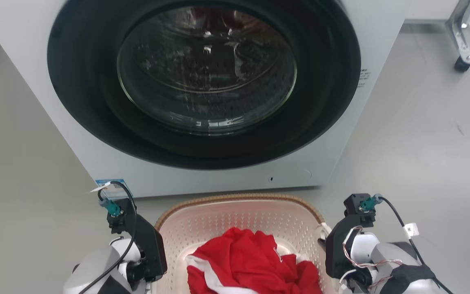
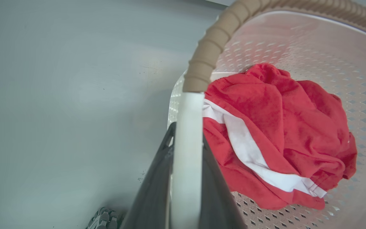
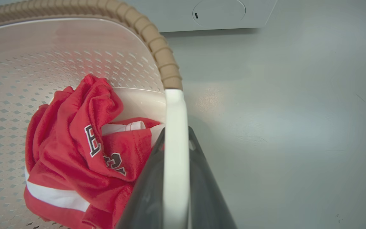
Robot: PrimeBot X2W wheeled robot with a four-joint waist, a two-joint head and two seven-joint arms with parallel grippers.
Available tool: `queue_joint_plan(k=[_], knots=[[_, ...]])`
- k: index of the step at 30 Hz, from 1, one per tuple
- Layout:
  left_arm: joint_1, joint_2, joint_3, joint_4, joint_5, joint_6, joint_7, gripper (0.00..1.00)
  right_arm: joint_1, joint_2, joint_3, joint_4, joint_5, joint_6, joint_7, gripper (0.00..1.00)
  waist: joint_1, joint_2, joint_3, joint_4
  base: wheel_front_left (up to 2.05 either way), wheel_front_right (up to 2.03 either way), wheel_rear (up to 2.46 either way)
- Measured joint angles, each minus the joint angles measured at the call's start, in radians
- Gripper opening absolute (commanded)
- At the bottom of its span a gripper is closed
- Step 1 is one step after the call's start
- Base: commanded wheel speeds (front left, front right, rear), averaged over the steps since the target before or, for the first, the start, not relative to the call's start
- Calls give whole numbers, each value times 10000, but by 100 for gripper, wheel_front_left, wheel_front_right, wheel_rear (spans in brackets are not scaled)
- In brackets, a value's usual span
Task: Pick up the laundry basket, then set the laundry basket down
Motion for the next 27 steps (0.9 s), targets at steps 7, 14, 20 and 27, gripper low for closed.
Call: queue_joint_plan(k=[7,14,20,27], knots=[[373,44,-33,36,-96,2,443,0,348,-10,249,-73,568,-2,541,0,0,0,-638,-43,0,0,0],[407,50,-40,54,-150,2,754,0,449,-40,378,-75,869,-2,886,0,1,0,-923,-92,0,0,0],[434,71,-36,61,-190,4,918,0,454,-50,447,-63,1160,-4,1099,0,1,0,-1053,-124,0,0,0],[574,86,-36,81,-439,4,1014,0,453,-52,564,0,1289,-4,1283,0,1,1,-1135,-135,0,0,0]])
